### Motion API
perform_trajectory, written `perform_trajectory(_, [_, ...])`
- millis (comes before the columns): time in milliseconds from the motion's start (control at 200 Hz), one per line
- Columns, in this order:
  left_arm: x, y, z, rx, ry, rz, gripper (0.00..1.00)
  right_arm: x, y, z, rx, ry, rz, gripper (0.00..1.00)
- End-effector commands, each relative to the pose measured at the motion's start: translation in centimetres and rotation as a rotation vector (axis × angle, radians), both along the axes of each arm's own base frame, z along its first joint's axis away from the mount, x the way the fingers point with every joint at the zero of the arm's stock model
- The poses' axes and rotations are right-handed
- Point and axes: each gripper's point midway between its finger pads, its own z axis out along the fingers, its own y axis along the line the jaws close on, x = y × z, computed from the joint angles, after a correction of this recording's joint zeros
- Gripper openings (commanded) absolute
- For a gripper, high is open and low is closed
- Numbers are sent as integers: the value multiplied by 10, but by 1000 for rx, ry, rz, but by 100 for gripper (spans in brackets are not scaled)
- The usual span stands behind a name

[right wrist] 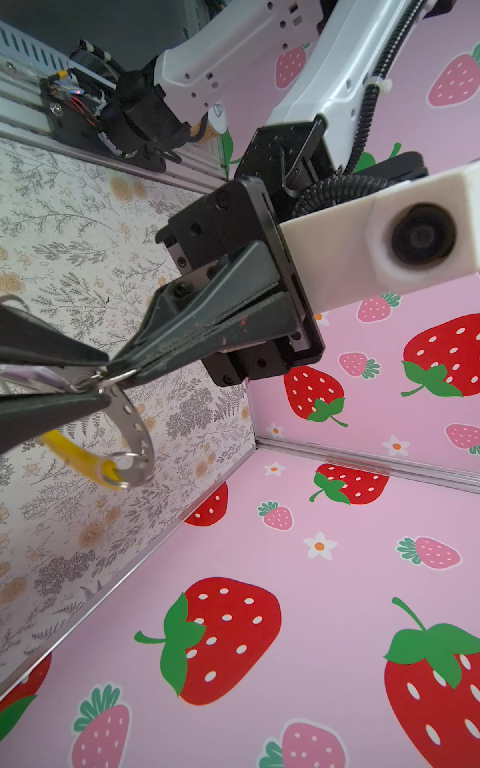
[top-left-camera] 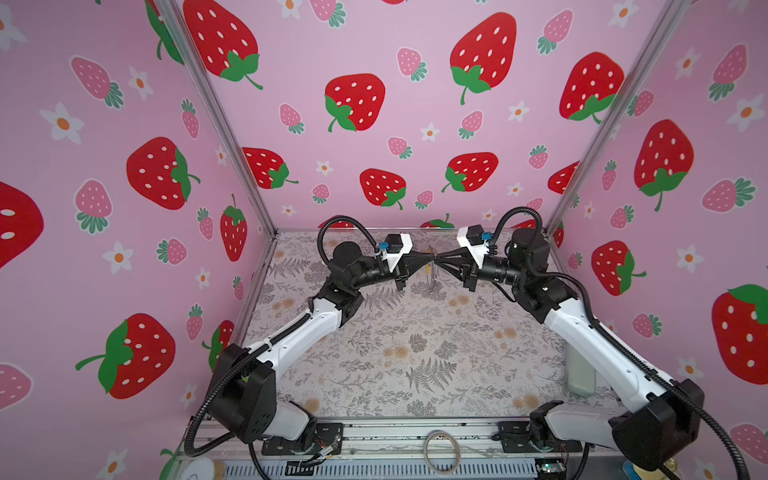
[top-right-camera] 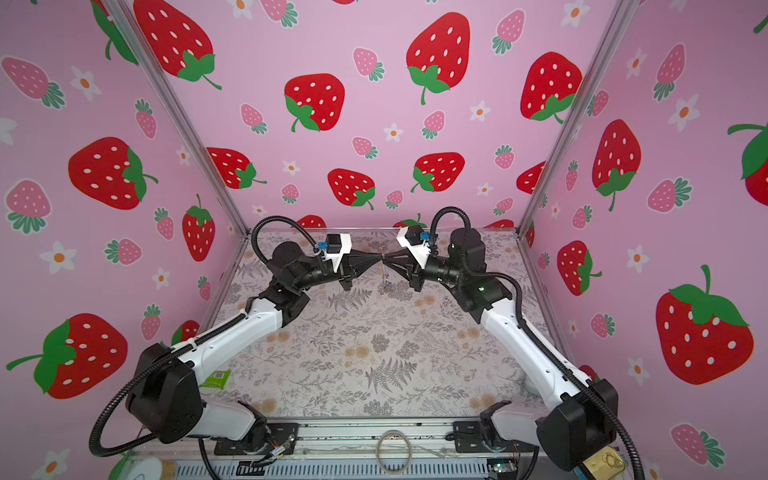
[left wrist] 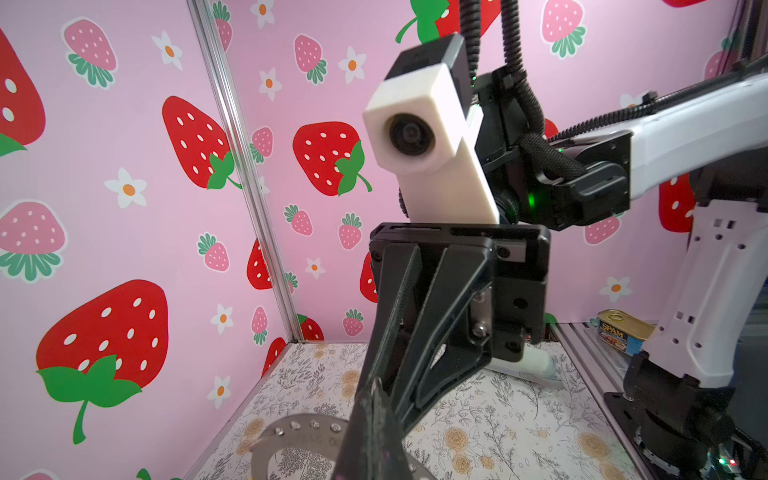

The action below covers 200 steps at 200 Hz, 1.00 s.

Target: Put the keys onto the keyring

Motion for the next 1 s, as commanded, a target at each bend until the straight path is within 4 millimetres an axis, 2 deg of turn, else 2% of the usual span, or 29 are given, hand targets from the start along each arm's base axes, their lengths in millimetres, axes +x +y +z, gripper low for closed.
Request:
perform_trajectory(0, [-10,4,37,-50,-118,-5,0,-3,1,9,17,-20,25,7])
perform_trajectory(130, [-11,4,35,-33,-121,-3,0,-5,0,9,15,-25,28,0])
perform_trajectory(220, [-11,3,28,27,-121,-2,0,-3,-1,8,-2,-33,19,0])
perform_trajectory(295, [-11,2,20,125,-126,-4,23,-1,-2,4,-36,-36,5,0])
perform_trajectory(360, [-11,3,12,219,-132,1,28,4,-4,-1,-72,-38,-22,0])
perform_trajectory(465, [-9,9,5,328,-157,26,29,8,-6,-10,-129,-29,-41,0])
perform_trajectory(585, [-7,11,-1,404,-164,28,28,8,-7,-11,-151,-32,-45,0])
perform_trajectory(765, [-5,7,-3,424,-147,0,27,8,-3,-12,-203,-36,-42,0])
perform_trajectory(850, [-4,4,-5,427,-136,-12,27,7,-1,-6,-204,-57,-43,0])
perform_trajectory(995, [-4,3,-5,424,-130,-19,27,3,2,-12,-244,-45,-34,0])
